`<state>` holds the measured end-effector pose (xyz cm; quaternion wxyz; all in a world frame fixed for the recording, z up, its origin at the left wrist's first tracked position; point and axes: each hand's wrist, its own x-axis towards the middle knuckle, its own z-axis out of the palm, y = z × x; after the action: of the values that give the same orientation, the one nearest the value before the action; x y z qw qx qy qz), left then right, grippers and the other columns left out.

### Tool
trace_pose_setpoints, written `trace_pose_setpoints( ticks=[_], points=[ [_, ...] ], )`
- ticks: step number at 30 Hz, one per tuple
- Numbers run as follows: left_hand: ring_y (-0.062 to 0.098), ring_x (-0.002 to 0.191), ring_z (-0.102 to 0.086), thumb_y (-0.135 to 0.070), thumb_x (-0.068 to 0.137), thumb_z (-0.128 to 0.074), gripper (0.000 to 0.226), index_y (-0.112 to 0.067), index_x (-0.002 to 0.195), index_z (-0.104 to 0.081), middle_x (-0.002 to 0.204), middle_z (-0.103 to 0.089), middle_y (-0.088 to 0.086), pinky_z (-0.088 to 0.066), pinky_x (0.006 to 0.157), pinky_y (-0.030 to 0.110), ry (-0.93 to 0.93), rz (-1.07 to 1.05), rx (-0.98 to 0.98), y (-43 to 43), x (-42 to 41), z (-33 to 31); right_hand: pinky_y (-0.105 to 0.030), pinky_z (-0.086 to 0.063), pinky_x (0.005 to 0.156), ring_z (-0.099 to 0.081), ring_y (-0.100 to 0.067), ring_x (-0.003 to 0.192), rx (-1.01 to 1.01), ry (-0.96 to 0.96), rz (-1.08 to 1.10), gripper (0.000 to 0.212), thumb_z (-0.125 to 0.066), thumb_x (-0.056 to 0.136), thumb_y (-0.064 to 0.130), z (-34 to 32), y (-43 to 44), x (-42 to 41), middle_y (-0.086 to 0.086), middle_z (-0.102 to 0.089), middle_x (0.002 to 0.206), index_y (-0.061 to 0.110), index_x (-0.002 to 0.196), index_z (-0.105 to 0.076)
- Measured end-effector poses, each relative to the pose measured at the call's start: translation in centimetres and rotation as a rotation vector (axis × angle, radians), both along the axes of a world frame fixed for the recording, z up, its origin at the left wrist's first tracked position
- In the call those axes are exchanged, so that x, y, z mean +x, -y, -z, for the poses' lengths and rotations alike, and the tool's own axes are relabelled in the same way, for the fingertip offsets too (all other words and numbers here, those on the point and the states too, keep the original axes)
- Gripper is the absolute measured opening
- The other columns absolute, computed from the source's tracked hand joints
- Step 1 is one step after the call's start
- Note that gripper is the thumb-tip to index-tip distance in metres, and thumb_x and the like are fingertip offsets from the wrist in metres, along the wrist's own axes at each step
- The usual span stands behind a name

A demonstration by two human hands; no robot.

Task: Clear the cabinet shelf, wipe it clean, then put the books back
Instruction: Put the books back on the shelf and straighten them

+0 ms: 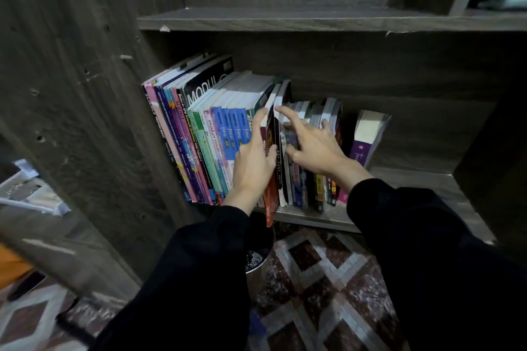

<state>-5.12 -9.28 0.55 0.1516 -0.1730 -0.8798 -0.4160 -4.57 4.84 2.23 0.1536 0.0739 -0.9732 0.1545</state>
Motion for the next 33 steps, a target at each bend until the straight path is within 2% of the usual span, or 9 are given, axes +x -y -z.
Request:
trace_pose_setpoints(
  ticks=[3, 5, 7, 9, 11, 13, 18, 27, 33],
  points=[
    [0.017, 0.068, -0.064, -0.023, 0.092, -0.061, 0.093, -0.04, 0.148, 0.011, 0.094, -0.064, 0.009, -0.056, 0.066, 0.032, 0.026, -0.008, 0.031, 0.0, 1.6, 2.0, -0.061, -0.009, 0.114, -0.053, -0.026, 0.124, -0.01, 0.003, -0.002, 0.081, -0.051, 0.088, 0.023, -0.2, 0.2, 0.2, -0.009, -0.052, 0.139, 0.041, 0.148, 0.001],
    [0.014, 0.087, -0.063, -0.021, 0.096, -0.053, 0.081, -0.035, 0.151, 0.005, 0.109, -0.062, 0.009, -0.051, 0.082, 0.03, 0.054, -0.039, 0.117, -0.1, 3.9, 4.4, -0.061, -0.008, 0.115, -0.053, -0.026, 0.124, -0.005, 0.002, 0.001, 0.081, -0.051, 0.088, 0.023, -0.2, 0.2, 0.2, -0.009, -0.052, 0.139, 0.04, 0.148, 0.001],
    [0.017, 0.079, -0.064, -0.016, 0.099, -0.046, 0.066, -0.029, 0.153, -0.01, 0.096, -0.065, 0.009, -0.054, 0.077, 0.03, 0.153, -0.077, 0.158, 0.1, 5.7, 6.6, -0.061, -0.007, 0.115, -0.052, -0.026, 0.125, -0.006, 0.005, 0.001, 0.081, -0.051, 0.089, 0.023, -0.1, 0.2, 0.1, -0.009, -0.051, 0.14, 0.04, 0.148, 0.002],
    [0.013, 0.066, -0.062, -0.011, 0.099, -0.048, 0.049, -0.019, 0.146, -0.038, 0.086, -0.068, 0.007, -0.051, 0.068, 0.015, 0.207, -0.105, 0.15, 0.6, 5.8, 8.2, -0.06, -0.006, 0.115, -0.052, -0.026, 0.125, -0.005, 0.008, -0.003, 0.082, -0.051, 0.089, 0.023, -0.1, 0.2, 0.1, -0.009, -0.05, 0.141, 0.04, 0.148, 0.003],
    [-0.001, 0.056, -0.052, -0.007, 0.097, -0.052, 0.027, -0.005, 0.122, -0.063, 0.074, -0.064, -0.001, -0.04, 0.057, 0.001, 0.171, -0.099, 0.116, 1.2, 4.6, 8.7, -0.06, -0.006, 0.115, -0.053, -0.026, 0.124, -0.009, 0.007, -0.008, 0.082, -0.052, 0.089, 0.022, -0.2, 0.2, 0.1, -0.008, -0.05, 0.141, 0.041, 0.148, 0.002],
    [-0.005, 0.052, -0.046, -0.009, 0.096, -0.055, 0.018, -0.002, 0.102, -0.07, 0.064, -0.057, -0.005, -0.037, 0.054, 0.002, 0.134, -0.07, 0.056, 1.5, 3.5, 8.8, -0.06, -0.007, 0.115, -0.053, -0.026, 0.124, -0.018, 0.004, -0.012, 0.082, -0.052, 0.089, 0.022, -0.1, 0.2, 0.0, -0.007, -0.051, 0.14, 0.041, 0.148, 0.002],
    [0.015, 0.054, -0.053, -0.02, 0.098, -0.052, 0.023, -0.001, 0.093, -0.063, 0.062, -0.059, 0.004, -0.042, 0.055, 0.028, 0.114, -0.09, -0.064, 1.3, 1.4, 9.6, -0.06, -0.007, 0.115, -0.055, -0.026, 0.121, 0.0, -0.006, -0.014, 0.082, -0.051, 0.089, 0.023, 0.0, 0.2, -0.2, -0.007, -0.05, 0.141, 0.041, 0.148, 0.004],
    [0.028, 0.086, -0.064, -0.053, 0.096, -0.042, 0.045, -0.011, 0.096, -0.058, 0.088, -0.068, 0.009, -0.044, 0.068, 0.033, 0.18, -0.276, -0.407, 0.7, -0.6, 8.5, -0.06, -0.006, 0.114, -0.047, -0.024, 0.13, 0.015, -0.034, -0.014, 0.083, -0.051, 0.089, 0.023, 0.3, 0.4, -0.6, -0.006, -0.055, 0.136, 0.04, 0.148, 0.005],
    [0.027, 0.083, -0.064, -0.05, 0.095, -0.045, 0.037, -0.016, 0.084, -0.052, 0.081, -0.065, 0.004, -0.039, 0.063, 0.03, 0.188, -0.259, -0.342, 0.9, -0.2, 8.3, -0.061, -0.002, 0.114, -0.031, -0.022, 0.141, 0.075, -0.018, -0.012, 0.088, -0.052, 0.091, 0.028, 0.8, 1.1, -0.9, -0.006, -0.046, 0.145, 0.04, 0.148, 0.014]
  ],
)
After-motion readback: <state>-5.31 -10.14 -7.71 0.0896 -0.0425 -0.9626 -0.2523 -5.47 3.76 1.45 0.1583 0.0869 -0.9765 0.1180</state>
